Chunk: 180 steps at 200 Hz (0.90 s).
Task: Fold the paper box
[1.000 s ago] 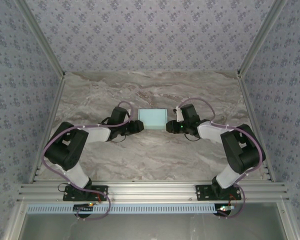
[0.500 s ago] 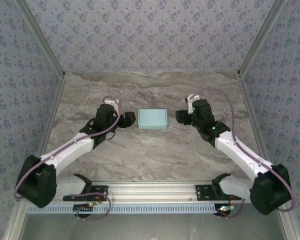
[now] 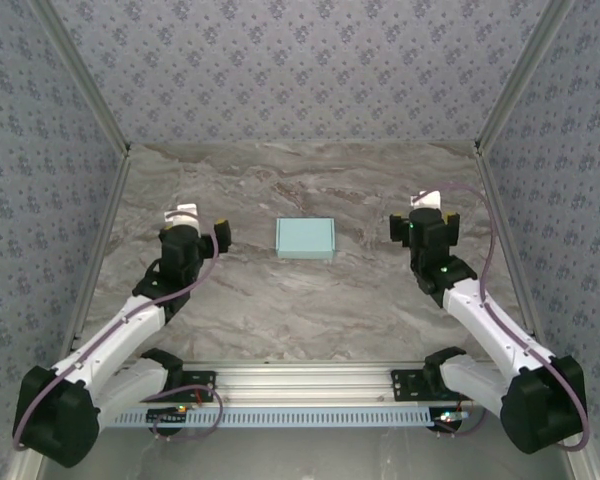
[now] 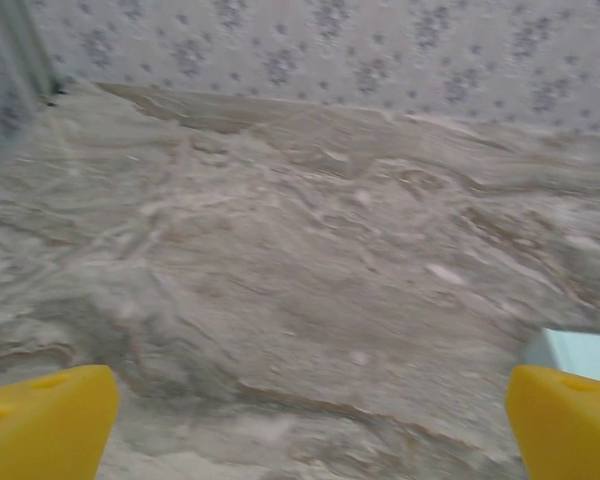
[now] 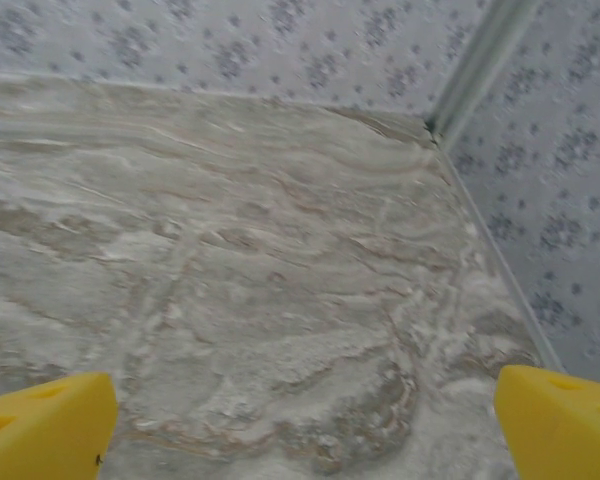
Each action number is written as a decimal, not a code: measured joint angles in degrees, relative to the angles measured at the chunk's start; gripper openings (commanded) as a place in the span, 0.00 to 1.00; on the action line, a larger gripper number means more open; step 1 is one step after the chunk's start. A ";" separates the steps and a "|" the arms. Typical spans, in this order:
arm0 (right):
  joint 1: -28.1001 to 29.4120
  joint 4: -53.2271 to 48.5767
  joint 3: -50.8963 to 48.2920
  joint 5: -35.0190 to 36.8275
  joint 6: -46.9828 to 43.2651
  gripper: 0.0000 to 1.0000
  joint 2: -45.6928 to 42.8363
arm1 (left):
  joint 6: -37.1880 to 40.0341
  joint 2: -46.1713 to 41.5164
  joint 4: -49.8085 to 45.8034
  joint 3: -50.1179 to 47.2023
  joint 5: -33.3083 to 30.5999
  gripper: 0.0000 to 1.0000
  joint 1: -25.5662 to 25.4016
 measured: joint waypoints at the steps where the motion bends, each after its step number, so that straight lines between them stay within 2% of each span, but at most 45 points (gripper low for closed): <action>1: -0.07 0.04 -0.04 0.04 0.00 0.99 0.04 | 0.13 0.04 0.13 -0.04 -0.04 0.99 0.09; 49: -4.61 4.94 -3.41 0.96 0.28 0.99 2.95 | 4.92 5.97 6.73 -1.20 -1.68 0.99 6.56; 81: -7.23 9.60 -7.15 -1.25 -0.37 0.99 4.63 | 8.83 12.50 12.31 -2.56 -1.09 0.99 10.78; 119: -9.03 16.35 -11.08 -4.74 -2.10 0.99 7.15 | 10.91 19.32 20.33 -6.12 3.50 0.99 15.47; 158: -10.05 24.59 -13.60 -8.41 -3.82 0.99 12.55 | 12.81 26.34 24.46 -6.03 7.21 0.99 18.86; 180: -10.93 29.05 -15.06 -10.93 -4.74 0.99 14.99 | 13.14 30.64 31.82 -6.32 10.19 0.99 20.98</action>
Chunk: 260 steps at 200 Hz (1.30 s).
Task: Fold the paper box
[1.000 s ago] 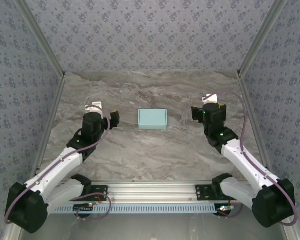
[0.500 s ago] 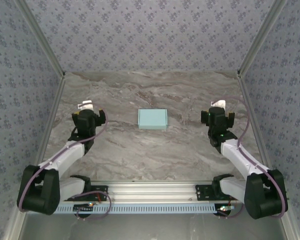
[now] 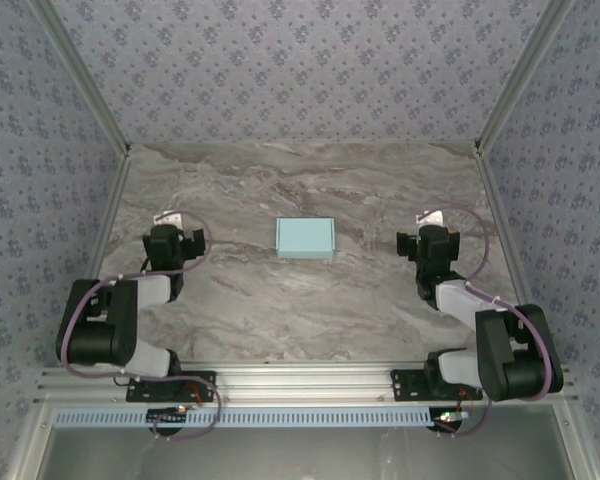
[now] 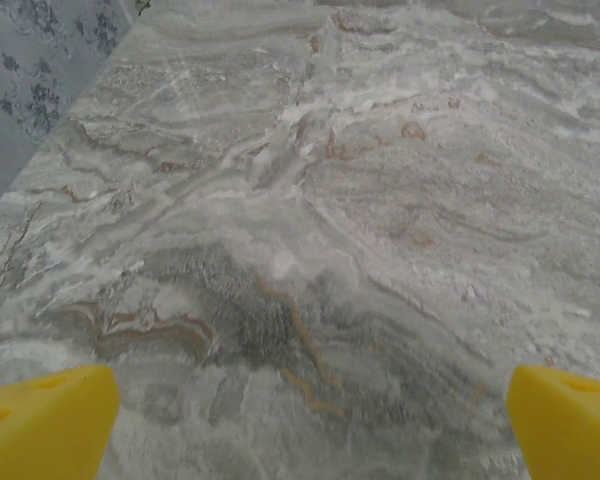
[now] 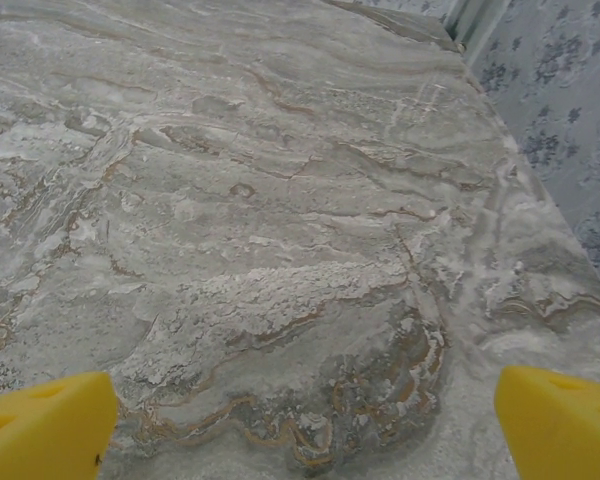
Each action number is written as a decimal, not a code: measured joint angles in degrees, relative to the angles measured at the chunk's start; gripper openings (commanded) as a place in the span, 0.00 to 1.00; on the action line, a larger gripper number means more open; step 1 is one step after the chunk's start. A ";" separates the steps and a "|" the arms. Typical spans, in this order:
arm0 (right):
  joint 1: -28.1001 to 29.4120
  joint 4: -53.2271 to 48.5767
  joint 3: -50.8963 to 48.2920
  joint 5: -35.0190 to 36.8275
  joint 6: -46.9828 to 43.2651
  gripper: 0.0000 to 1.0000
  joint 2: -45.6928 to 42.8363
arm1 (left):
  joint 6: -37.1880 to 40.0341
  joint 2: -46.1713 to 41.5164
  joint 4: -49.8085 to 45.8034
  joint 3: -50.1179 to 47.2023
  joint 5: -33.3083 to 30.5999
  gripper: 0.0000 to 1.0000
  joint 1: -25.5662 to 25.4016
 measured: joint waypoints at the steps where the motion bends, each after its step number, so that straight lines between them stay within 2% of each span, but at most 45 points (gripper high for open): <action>1: -0.04 0.13 -0.04 -0.07 -0.07 0.99 0.07 | 0.00 0.17 0.31 0.00 0.11 0.99 0.09; 25: -0.87 4.17 -1.01 -2.60 -1.66 0.99 2.19 | 0.02 3.04 2.95 -0.26 3.76 0.99 2.29; 56: -3.08 11.91 -2.78 -6.73 -1.79 0.99 4.20 | 0.20 3.08 5.22 -0.33 6.73 0.99 2.43; 83: -5.25 19.76 -4.00 -10.01 -1.53 0.99 10.95 | 0.20 3.08 5.49 -0.33 7.74 0.99 2.43; 135: -8.68 18.99 -1.77 -14.80 0.83 0.99 13.29 | 0.20 3.08 5.51 -0.33 7.98 0.99 2.43; 166: -8.85 18.93 -1.49 -15.98 1.44 0.99 13.29 | 0.20 3.08 5.51 -0.33 7.98 0.99 2.43; 260: -8.87 18.93 -1.49 -16.24 1.68 0.99 13.29 | 0.20 3.08 5.51 -0.33 7.98 0.99 2.43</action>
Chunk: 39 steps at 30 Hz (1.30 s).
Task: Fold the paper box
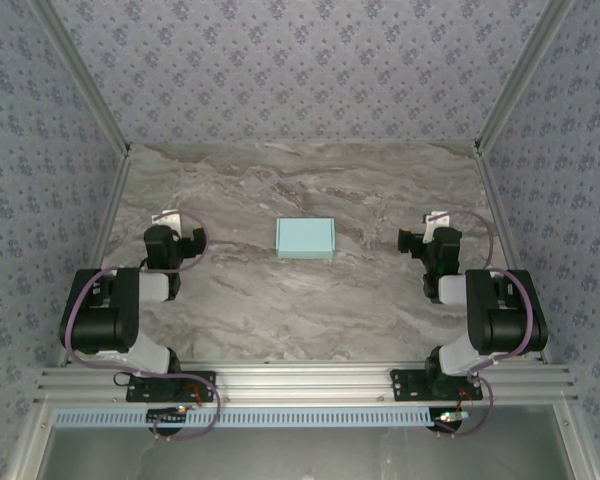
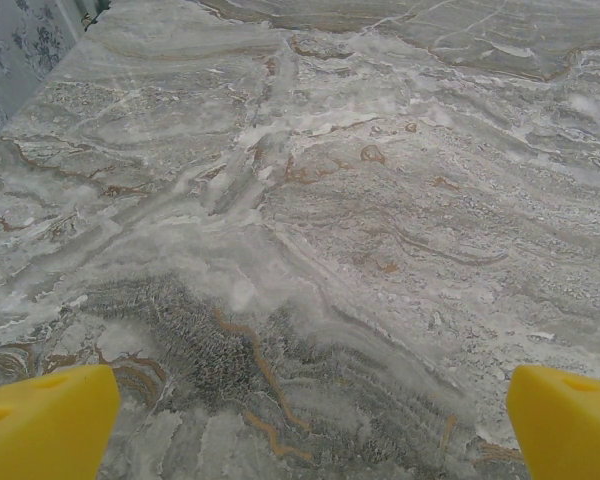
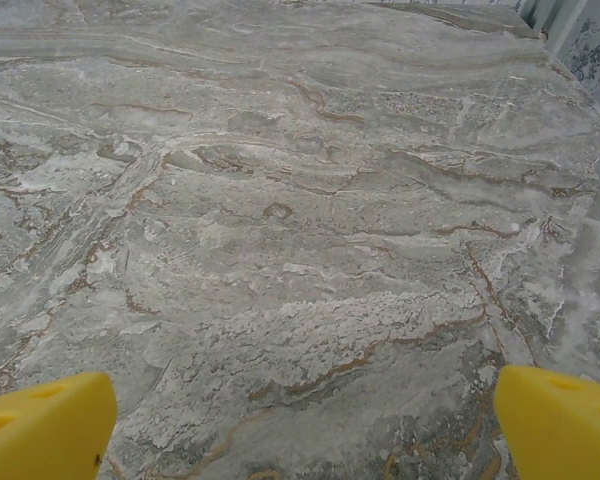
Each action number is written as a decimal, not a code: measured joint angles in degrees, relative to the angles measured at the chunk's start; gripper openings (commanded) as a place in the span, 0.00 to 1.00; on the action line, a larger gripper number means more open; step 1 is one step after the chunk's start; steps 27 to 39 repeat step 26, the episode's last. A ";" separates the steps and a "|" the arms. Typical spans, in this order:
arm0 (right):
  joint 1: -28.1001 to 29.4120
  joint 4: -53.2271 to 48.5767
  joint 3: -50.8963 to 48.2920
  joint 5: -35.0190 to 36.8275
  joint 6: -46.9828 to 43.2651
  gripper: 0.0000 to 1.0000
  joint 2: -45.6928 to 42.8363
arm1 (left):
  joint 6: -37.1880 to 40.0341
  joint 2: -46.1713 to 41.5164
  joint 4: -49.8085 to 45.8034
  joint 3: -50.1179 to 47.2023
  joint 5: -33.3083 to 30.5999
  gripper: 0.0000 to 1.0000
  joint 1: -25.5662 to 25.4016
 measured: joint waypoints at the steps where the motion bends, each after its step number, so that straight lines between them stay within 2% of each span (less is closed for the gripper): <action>1: 0.00 0.00 0.00 0.00 0.00 0.99 0.00 | 0.00 0.00 0.00 0.00 0.00 0.99 0.00; 39: 0.02 0.00 0.00 0.00 0.00 0.99 0.00 | 0.00 0.00 0.00 0.00 0.00 0.99 0.00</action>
